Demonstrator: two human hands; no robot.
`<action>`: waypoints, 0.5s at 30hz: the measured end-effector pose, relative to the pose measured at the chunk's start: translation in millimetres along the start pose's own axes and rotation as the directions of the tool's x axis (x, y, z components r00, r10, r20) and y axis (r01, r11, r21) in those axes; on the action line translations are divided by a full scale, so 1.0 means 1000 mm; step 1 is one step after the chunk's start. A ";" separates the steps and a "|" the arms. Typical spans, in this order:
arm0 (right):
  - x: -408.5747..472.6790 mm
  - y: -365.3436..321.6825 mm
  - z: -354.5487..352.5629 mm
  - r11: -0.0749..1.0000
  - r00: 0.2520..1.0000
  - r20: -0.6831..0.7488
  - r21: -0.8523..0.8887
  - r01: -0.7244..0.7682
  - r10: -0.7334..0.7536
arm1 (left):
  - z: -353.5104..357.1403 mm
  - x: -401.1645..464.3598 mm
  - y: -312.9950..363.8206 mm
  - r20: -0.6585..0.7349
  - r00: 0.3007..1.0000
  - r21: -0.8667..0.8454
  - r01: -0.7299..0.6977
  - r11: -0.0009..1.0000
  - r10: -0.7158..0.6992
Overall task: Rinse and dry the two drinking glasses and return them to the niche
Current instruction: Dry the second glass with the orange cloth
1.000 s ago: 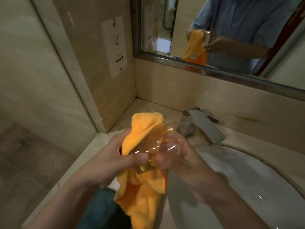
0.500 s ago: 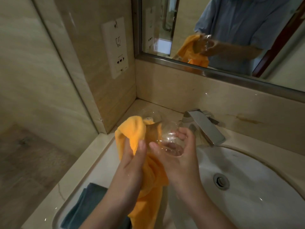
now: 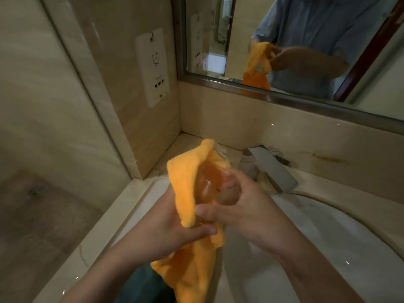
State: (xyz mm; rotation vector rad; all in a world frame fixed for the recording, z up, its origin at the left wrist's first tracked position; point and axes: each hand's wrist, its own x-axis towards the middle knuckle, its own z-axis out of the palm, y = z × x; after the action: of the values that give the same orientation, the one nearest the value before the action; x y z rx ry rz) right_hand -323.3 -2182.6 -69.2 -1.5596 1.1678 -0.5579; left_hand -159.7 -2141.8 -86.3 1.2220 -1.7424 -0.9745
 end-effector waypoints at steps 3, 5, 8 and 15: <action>0.000 0.010 0.002 0.976 0.996 0.072 0.214 0.034 -0.050 | -0.005 -0.007 0.004 0.086 0.980 -0.539 0.197 0.819 -0.179; -0.002 0.018 0.012 0.937 0.990 0.110 0.346 0.043 -0.086 | -0.002 -0.010 0.000 0.127 0.968 -0.687 0.244 0.685 -0.217; -0.003 0.021 0.029 0.876 0.981 0.085 0.468 0.115 -0.174 | 0.010 -0.009 -0.002 0.139 0.939 -0.778 0.300 0.552 -0.314; 0.002 0.021 0.031 0.964 0.999 -0.012 0.262 0.037 -0.035 | 0.022 -0.003 0.006 -0.048 0.884 -0.750 0.275 0.601 -0.464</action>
State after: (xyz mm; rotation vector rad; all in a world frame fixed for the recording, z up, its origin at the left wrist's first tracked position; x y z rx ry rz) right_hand -305.7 -2168.9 -99.3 -1.3536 1.0269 -0.7136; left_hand -180.8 -2134.6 -90.2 1.0973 -0.7366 -1.5095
